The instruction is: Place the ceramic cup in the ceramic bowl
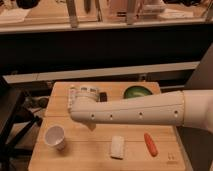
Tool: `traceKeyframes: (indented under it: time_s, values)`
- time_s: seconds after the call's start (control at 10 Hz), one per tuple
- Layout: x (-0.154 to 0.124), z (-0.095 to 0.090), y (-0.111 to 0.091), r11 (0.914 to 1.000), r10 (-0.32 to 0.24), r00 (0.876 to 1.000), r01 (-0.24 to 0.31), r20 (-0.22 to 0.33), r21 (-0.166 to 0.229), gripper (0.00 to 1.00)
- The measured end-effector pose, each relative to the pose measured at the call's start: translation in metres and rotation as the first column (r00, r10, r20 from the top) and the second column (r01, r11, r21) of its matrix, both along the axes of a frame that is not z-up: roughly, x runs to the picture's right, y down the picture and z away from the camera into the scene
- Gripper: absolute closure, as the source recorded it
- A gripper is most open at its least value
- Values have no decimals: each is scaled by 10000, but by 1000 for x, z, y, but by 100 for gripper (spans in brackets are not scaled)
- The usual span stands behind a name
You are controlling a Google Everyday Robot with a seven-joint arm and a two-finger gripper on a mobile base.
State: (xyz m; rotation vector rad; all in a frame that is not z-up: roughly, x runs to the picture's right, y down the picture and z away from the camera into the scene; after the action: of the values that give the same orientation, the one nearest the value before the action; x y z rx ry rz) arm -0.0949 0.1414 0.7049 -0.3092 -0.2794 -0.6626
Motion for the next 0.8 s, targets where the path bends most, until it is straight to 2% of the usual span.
traceKeyframes:
  time_s: [0.8]
  values:
    - [-33, 10, 13, 9961, -882, 9915, 878, 953, 81, 20]
